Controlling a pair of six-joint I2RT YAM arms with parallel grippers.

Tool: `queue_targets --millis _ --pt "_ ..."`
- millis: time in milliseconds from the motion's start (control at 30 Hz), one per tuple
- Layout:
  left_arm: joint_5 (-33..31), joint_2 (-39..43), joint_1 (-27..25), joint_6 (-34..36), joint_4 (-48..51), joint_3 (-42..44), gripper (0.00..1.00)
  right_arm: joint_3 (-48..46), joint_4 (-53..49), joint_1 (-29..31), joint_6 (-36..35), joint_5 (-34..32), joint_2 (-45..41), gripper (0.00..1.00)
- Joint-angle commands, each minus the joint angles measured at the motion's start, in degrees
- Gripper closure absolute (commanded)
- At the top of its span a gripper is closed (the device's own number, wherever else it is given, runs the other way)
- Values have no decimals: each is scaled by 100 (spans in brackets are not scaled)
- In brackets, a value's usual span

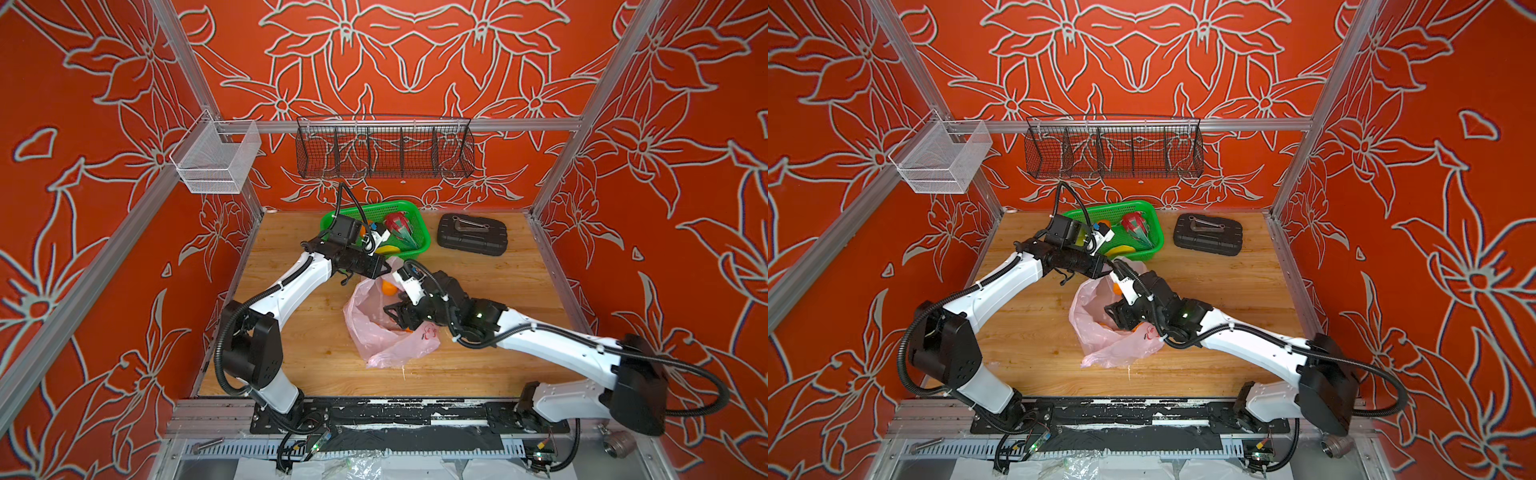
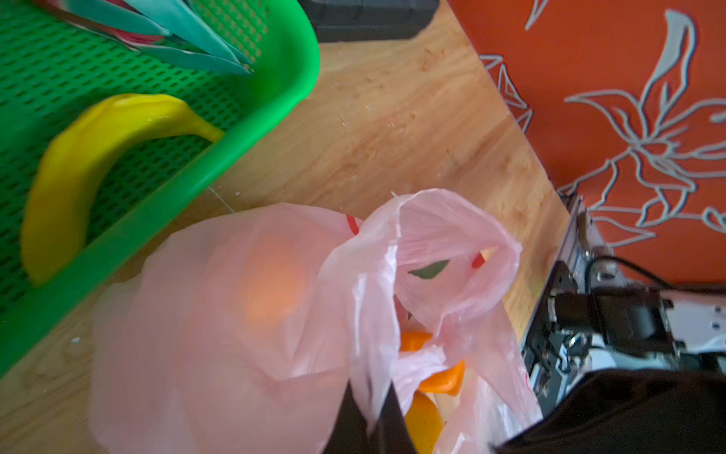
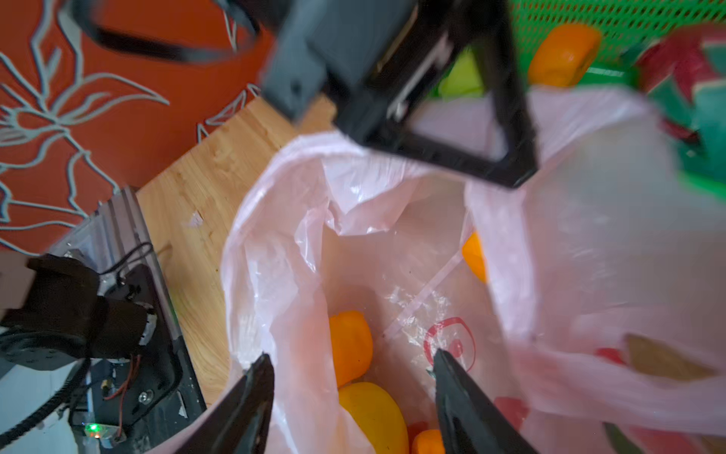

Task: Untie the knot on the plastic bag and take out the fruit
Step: 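Move the right gripper into the bag opening while the left returns to the bag, then grasp an orange inside the pink bag with the right gripper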

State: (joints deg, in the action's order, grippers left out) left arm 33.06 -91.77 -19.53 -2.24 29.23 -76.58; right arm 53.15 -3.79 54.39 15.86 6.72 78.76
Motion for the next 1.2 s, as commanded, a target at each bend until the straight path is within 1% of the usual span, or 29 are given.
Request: queue_targets --millis 0,67,233,333,467,533,633,800,867,967,1100,1167 --pt "-723 246 -7 -998 -681 85 100 -201 -57 183 73 395 373 38" --pt "-1026 262 -7 -1180 -832 125 100 -300 -173 345 154 507 496 41" --pt "-1643 144 -7 -1395 -1028 108 100 -523 -371 613 312 533 564 42" --pt "-1680 164 -8 -1525 -1144 188 100 -497 -360 618 364 301 436 36" --pt "-1681 289 -7 -1692 -1335 380 100 -332 -53 570 624 -356 212 25" --pt "-1649 346 -7 -1738 -1389 448 100 -200 110 480 863 -629 254 22" --pt "-1630 379 -6 -1795 -1387 490 100 182 136 294 1253 -858 552 21" --pt "-1855 443 -7 -2008 -1416 604 100 623 88 184 1765 -1751 1111 21" --pt "-1888 449 -8 -2088 -1411 600 100 768 28 119 1965 -1940 1340 21" --pt "-1908 440 -7 -2183 -1433 575 100 1030 -50 13 2286 -2009 1682 18" --pt "-1882 359 -7 -2218 -1517 544 100 1220 320 -86 2617 -1936 2072 14" --pt "-1825 277 -7 -2239 -1532 497 100 1360 312 -104 2792 -2152 2259 13"
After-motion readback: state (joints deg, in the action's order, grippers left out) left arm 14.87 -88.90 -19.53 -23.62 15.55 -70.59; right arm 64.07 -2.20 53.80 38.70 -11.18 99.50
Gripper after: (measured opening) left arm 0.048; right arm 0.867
